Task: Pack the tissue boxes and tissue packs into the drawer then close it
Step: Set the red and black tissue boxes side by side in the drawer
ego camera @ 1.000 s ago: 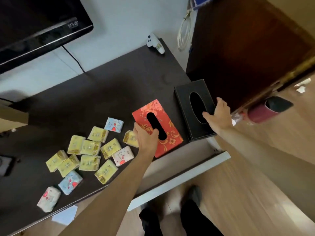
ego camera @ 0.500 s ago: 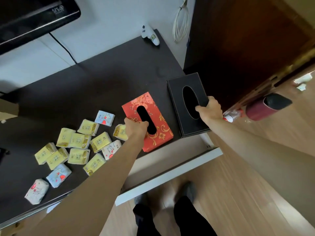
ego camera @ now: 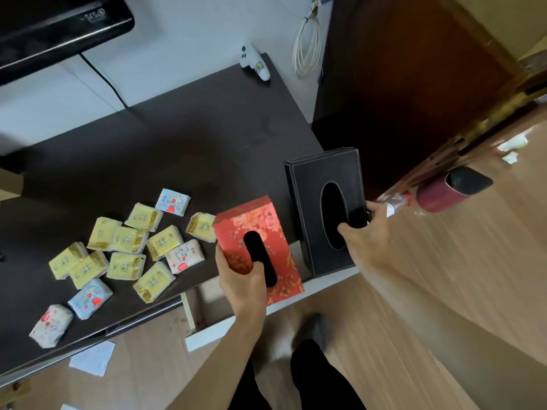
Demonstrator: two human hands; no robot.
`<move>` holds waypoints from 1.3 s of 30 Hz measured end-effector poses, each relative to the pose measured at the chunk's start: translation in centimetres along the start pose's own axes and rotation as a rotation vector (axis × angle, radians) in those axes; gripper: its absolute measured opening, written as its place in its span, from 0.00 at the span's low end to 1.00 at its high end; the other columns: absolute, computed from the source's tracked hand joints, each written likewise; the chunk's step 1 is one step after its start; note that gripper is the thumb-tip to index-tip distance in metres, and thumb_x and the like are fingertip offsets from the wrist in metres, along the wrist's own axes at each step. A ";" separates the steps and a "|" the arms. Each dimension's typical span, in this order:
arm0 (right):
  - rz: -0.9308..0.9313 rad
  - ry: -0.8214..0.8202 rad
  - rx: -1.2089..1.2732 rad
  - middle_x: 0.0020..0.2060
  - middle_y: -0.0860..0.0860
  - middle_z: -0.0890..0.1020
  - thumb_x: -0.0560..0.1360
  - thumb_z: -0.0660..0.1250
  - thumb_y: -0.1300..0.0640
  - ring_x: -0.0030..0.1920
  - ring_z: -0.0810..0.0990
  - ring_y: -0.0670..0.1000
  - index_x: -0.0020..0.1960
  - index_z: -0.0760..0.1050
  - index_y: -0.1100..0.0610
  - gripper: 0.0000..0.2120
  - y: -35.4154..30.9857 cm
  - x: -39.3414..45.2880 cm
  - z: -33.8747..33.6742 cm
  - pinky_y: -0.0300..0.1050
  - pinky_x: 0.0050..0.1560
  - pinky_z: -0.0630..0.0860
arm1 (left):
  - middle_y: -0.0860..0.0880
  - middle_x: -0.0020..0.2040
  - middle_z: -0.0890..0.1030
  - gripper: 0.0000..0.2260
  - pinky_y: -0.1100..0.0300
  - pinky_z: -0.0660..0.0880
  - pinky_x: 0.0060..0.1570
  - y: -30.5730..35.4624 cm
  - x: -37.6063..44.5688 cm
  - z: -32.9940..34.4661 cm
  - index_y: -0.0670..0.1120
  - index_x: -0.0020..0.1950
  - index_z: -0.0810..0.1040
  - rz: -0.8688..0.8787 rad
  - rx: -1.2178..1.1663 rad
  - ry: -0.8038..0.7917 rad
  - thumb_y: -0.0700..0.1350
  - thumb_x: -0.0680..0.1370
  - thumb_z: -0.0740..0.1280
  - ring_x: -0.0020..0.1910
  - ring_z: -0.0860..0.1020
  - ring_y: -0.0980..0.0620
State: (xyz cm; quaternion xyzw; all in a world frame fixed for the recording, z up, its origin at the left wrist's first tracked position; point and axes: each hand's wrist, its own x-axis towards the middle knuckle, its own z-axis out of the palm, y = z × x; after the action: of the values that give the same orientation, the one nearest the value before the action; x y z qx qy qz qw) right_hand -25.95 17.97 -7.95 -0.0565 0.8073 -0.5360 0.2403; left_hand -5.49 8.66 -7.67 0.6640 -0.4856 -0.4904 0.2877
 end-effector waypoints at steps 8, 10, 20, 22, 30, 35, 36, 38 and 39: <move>-0.068 -0.071 -0.104 0.52 0.44 0.81 0.68 0.76 0.65 0.53 0.81 0.38 0.64 0.72 0.56 0.27 3.9 -1.5 -0.7 0.34 0.50 0.80 | 0.54 0.67 0.75 0.36 0.47 0.72 0.66 -4.1 -1.6 -0.1 0.58 0.75 0.61 -0.067 0.061 0.038 0.39 0.73 0.73 0.65 0.74 0.52; -0.061 -0.090 -0.124 0.51 0.47 0.83 0.68 0.76 0.64 0.53 0.83 0.43 0.63 0.73 0.56 0.26 4.3 -1.3 -1.0 0.40 0.50 0.83 | 0.54 0.65 0.77 0.35 0.50 0.73 0.64 -4.7 -1.8 -0.2 0.59 0.74 0.63 -0.060 0.066 0.027 0.39 0.73 0.73 0.64 0.75 0.53; 0.089 -0.076 -0.137 0.46 0.42 0.82 0.65 0.76 0.61 0.47 0.81 0.33 0.60 0.69 0.48 0.28 8.2 -5.3 -4.4 0.29 0.39 0.78 | 0.58 0.58 0.78 0.33 0.67 0.74 0.48 -7.3 -6.8 -1.3 0.57 0.72 0.66 -0.163 0.069 -0.081 0.35 0.72 0.71 0.56 0.77 0.58; 0.095 -0.073 -0.162 0.49 0.32 0.80 0.62 0.76 0.56 0.49 0.80 0.31 0.59 0.70 0.44 0.28 9.0 -6.5 -5.6 0.24 0.41 0.75 | 0.58 0.57 0.79 0.33 0.68 0.76 0.46 -8.1 -8.0 -1.8 0.57 0.72 0.67 -0.189 0.077 -0.092 0.34 0.72 0.71 0.54 0.79 0.60; 0.117 -0.064 -0.252 0.52 0.28 0.77 0.58 0.75 0.52 0.52 0.78 0.29 0.53 0.70 0.31 0.29 10.9 -8.3 -7.7 0.20 0.43 0.72 | 0.65 0.48 0.80 0.32 0.71 0.75 0.40 -10.3 -9.9 -2.1 0.64 0.62 0.70 -0.300 0.127 -0.110 0.32 0.69 0.71 0.47 0.80 0.65; 0.153 -0.121 -0.280 0.49 0.29 0.80 0.63 0.74 0.57 0.50 0.79 0.29 0.62 0.74 0.45 0.29 11.8 -7.1 -6.2 0.25 0.43 0.76 | 0.57 0.47 0.81 0.30 0.66 0.77 0.38 -11.5 -7.6 -1.1 0.58 0.64 0.72 -0.317 0.156 -0.077 0.32 0.67 0.69 0.41 0.80 0.60; 0.162 -0.133 -0.298 0.48 0.33 0.82 0.64 0.75 0.59 0.50 0.80 0.31 0.63 0.74 0.46 0.29 12.1 -6.9 -6.0 0.27 0.44 0.77 | 0.55 0.47 0.81 0.30 0.68 0.76 0.35 -11.8 -7.1 -0.9 0.57 0.64 0.72 -0.317 0.168 -0.070 0.33 0.67 0.69 0.41 0.80 0.59; 0.151 -0.141 -0.355 0.50 0.40 0.82 0.66 0.75 0.60 0.51 0.81 0.35 0.63 0.75 0.49 0.27 12.5 -6.5 -5.5 0.29 0.47 0.78 | 0.54 0.47 0.80 0.29 0.68 0.75 0.34 -12.3 -6.3 -0.2 0.56 0.65 0.72 -0.322 0.188 -0.069 0.33 0.68 0.70 0.42 0.80 0.58; 0.136 -0.137 -0.384 0.52 0.42 0.82 0.67 0.75 0.60 0.52 0.81 0.38 0.63 0.76 0.51 0.26 12.8 -6.4 -5.2 0.31 0.49 0.79 | 0.55 0.47 0.80 0.29 0.69 0.74 0.34 -12.6 -6.0 0.2 0.56 0.65 0.71 -0.325 0.200 -0.077 0.33 0.68 0.70 0.42 0.80 0.58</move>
State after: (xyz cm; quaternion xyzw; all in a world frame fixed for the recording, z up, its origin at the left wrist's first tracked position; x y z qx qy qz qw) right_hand -20.58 29.94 -15.63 -0.0831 0.8783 -0.3499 0.3151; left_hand -1.35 18.78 -16.33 0.7396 -0.4290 -0.5049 0.1185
